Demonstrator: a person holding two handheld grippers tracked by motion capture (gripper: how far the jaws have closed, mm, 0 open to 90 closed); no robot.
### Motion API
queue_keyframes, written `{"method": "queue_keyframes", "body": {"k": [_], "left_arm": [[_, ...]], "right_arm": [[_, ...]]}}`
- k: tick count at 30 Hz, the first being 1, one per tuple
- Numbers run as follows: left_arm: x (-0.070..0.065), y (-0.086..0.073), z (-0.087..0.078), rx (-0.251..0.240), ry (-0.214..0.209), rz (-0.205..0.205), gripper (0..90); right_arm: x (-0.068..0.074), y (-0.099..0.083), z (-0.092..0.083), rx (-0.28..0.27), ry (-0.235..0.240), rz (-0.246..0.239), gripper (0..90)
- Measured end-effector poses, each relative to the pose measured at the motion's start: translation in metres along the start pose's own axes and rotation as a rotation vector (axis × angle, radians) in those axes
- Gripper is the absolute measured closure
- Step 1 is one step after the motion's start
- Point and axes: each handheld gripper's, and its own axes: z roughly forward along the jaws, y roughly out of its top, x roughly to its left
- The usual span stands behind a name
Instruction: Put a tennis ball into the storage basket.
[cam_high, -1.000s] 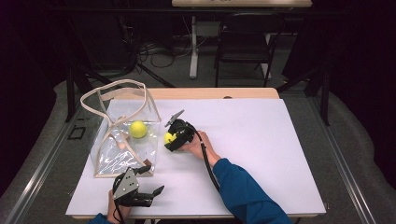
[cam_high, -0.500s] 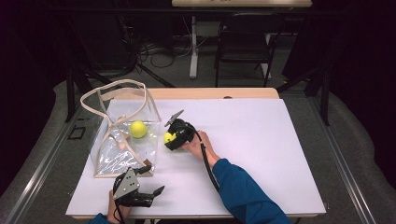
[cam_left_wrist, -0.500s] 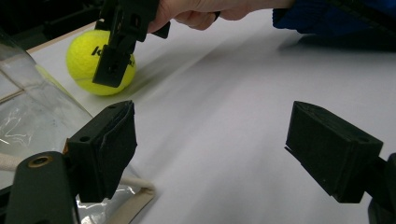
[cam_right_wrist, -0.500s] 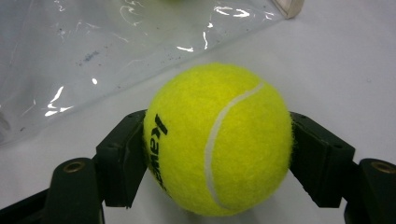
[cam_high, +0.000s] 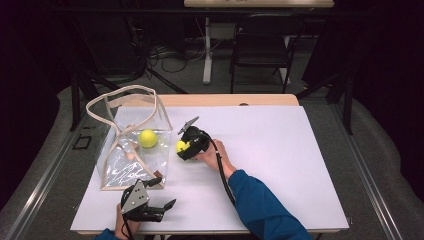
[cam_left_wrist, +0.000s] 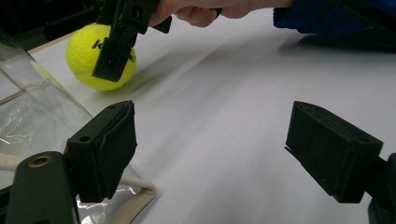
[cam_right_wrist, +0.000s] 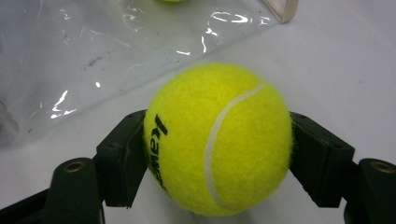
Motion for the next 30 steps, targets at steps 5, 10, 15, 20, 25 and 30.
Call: {"method": "queue_keyframes", "body": {"k": [5, 10, 15, 20, 25, 30], "left_arm": [[0.000, 0.000, 0.000, 0.001, 0.000, 0.002, 16.1], [0.000, 0.000, 0.000, 0.001, 0.000, 0.003, 16.1], [0.000, 0.000, 0.000, 0.000, 0.001, 0.001, 16.1], [0.000, 0.000, 0.000, -0.001, 0.003, 0.002, 16.1], [0.000, 0.000, 0.000, 0.000, 0.002, 0.001, 16.1], [-0.001, 0.000, 0.000, -0.003, 0.004, 0.001, 16.1]], "right_arm": [[0.000, 0.001, -0.003, -0.007, -0.005, 0.000, 26.7], [-0.001, 0.001, -0.009, -0.020, -0.014, -0.005, 26.6], [-0.002, 0.001, -0.014, -0.036, -0.020, -0.005, 26.6], [-0.002, 0.001, -0.018, -0.048, -0.020, -0.009, 26.6], [-0.001, 0.002, -0.022, -0.060, -0.025, -0.009, 26.6], [-0.002, 0.003, -0.026, -0.071, -0.028, -0.012, 26.6]]}}
